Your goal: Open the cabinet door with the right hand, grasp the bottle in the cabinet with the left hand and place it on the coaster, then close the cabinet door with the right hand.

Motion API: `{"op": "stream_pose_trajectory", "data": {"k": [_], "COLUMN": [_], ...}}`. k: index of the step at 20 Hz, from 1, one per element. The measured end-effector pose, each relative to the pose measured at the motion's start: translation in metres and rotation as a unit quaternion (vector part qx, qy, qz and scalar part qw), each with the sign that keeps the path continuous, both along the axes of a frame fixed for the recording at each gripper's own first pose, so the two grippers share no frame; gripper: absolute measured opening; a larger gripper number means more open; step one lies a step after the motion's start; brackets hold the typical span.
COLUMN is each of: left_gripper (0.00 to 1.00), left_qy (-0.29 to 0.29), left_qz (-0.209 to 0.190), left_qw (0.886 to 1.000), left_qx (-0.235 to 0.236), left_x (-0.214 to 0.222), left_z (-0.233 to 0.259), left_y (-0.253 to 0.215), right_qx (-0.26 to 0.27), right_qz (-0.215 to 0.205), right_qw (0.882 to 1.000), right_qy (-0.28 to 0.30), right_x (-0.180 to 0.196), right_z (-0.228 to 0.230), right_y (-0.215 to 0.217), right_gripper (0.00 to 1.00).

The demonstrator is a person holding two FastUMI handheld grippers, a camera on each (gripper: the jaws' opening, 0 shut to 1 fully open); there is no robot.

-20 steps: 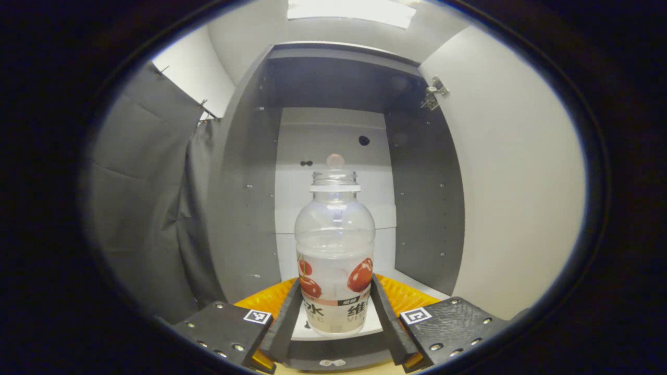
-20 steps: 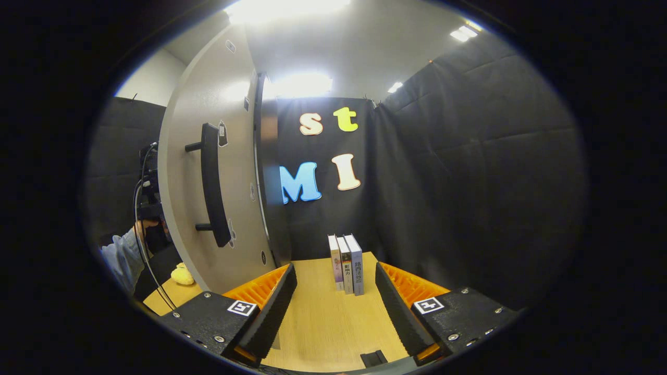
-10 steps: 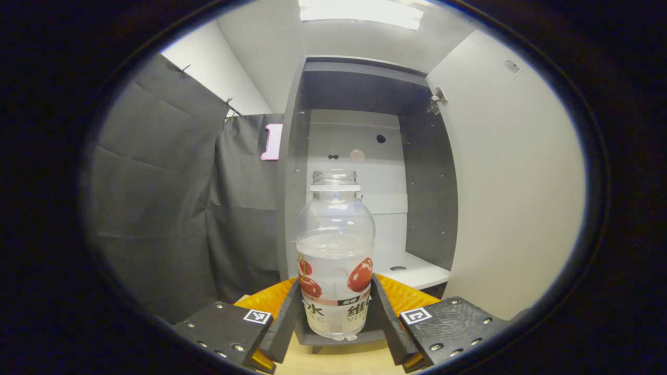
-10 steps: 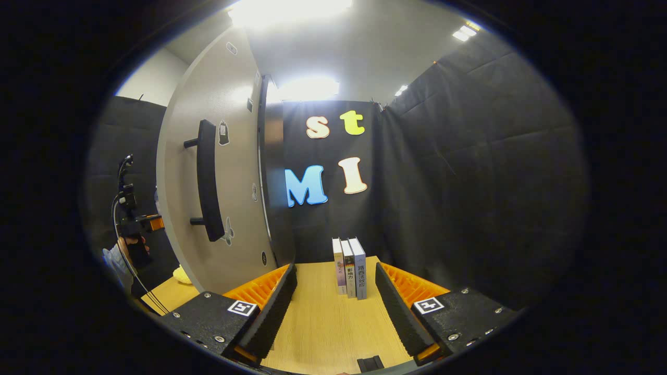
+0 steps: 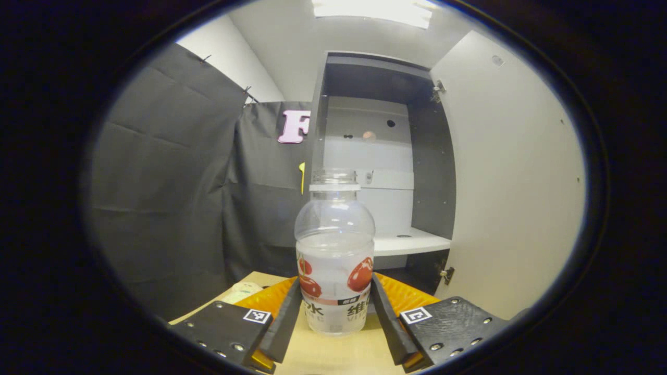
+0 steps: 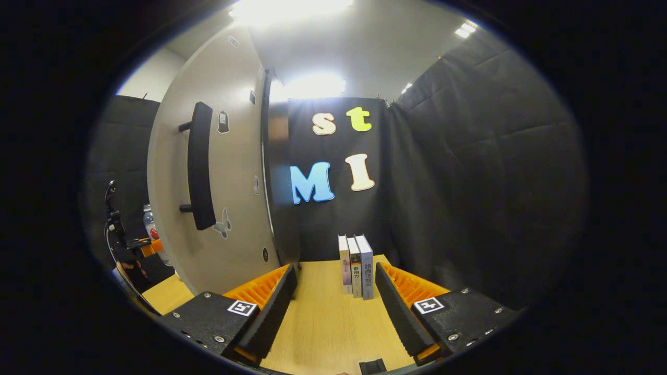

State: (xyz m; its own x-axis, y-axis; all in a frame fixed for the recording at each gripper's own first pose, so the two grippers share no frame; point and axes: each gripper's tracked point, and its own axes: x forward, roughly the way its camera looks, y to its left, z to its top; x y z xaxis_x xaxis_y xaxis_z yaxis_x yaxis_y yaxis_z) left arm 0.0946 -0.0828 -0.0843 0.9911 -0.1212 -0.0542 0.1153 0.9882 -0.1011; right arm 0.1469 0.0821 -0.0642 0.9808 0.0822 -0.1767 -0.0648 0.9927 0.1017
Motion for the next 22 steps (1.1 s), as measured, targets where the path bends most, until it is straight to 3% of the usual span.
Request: {"op": "stream_pose_trajectory", "data": {"k": [4,5,11,14,18,20,21,22], "left_gripper": [0.75,0.78,0.75,0.79,0.75,0.79,0.75,0.79], "left_qy": [-0.002,0.005,0.059,0.077,0.093,0.100,0.107,0.114], "left_qz": [0.019,0.023,0.056,0.073,0.076,0.080,0.084,0.084], "left_qw": [1.000,1.000,0.996,0.994,0.992,0.991,0.990,0.990], "left_qx": [-0.002,-0.007,-0.023,-0.031,-0.036,-0.035,-0.030,-0.025], "left_x": [-0.022,-0.029,-0.049,-0.054,-0.063,-0.067,-0.070,-0.073], "left_z": [-0.030,-0.043,-0.114,-0.140,-0.165,-0.178,-0.188,-0.197], "left_y": [0.007,0.009,0.033,0.045,0.040,0.038,0.037,0.036], "right_qx": [-0.001,0.003,-0.017,-0.013,-0.017,-0.020,-0.019,-0.017], "right_qz": [-0.009,-0.010,-0.045,-0.048,-0.043,-0.040,-0.039,-0.037], "right_qw": [1.000,1.000,0.999,0.999,0.999,0.999,0.999,0.999], "right_qy": [0.014,0.015,0.006,0.011,0.011,0.010,0.010,0.011], "right_x": [0.006,0.007,0.012,0.016,0.021,0.021,0.020,0.021], "right_z": [-0.012,-0.013,-0.013,-0.016,-0.016,-0.016,-0.017,-0.018], "right_y": [-0.003,-0.004,-0.021,-0.021,-0.017,-0.015,-0.015,-0.014], "right_gripper": [0.94,0.94,0.94,0.94,0.94,0.93,0.94,0.94]}}
